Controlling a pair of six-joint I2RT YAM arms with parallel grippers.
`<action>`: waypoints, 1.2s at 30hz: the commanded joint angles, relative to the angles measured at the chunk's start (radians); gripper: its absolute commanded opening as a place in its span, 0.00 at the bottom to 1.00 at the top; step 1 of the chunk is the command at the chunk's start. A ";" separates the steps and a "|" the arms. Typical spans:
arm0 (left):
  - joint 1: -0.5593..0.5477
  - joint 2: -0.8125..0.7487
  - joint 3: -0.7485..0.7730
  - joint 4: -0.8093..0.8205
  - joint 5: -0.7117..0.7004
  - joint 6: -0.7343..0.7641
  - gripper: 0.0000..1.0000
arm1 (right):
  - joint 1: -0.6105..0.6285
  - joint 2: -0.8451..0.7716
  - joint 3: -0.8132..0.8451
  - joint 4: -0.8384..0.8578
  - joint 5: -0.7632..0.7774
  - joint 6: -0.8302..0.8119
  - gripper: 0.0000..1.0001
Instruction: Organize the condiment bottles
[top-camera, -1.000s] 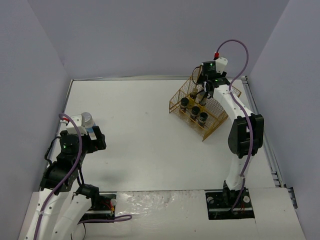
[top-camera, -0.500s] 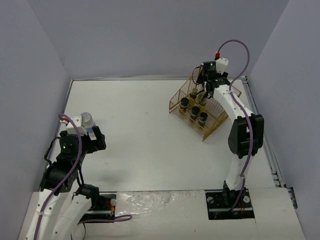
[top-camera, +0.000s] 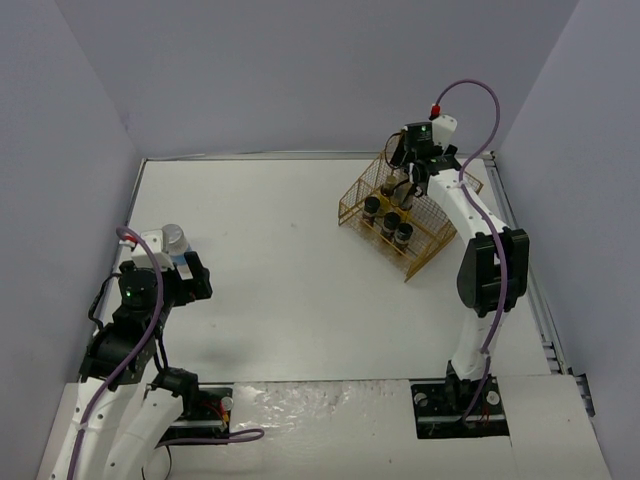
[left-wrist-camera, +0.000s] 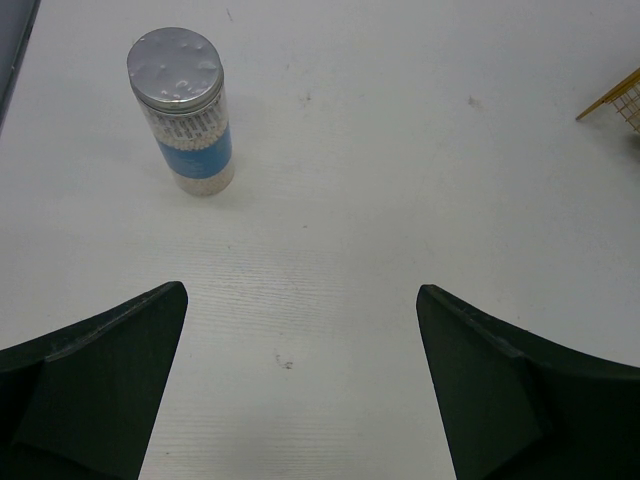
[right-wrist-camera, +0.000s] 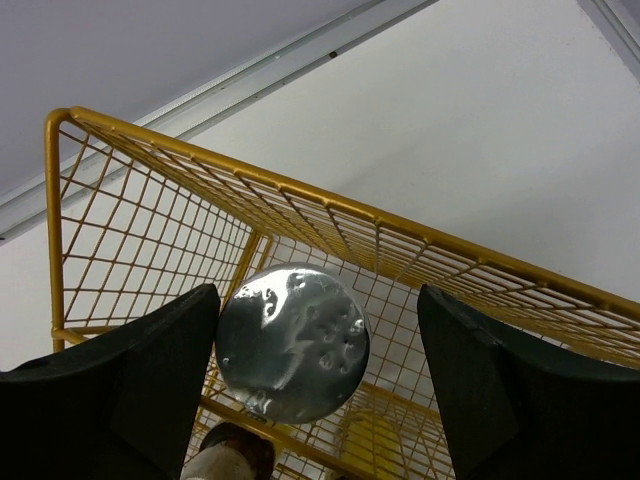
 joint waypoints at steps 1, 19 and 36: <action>0.010 0.011 0.023 0.047 -0.025 -0.030 0.97 | -0.004 -0.151 -0.019 0.041 -0.027 0.005 0.77; 0.010 0.278 0.177 -0.017 -0.315 -0.177 0.97 | 0.008 -0.515 -0.250 0.120 -0.525 -0.129 1.00; 0.247 0.844 0.346 0.236 -0.216 -0.171 0.97 | 0.024 -0.810 -0.524 0.215 -0.703 -0.160 1.00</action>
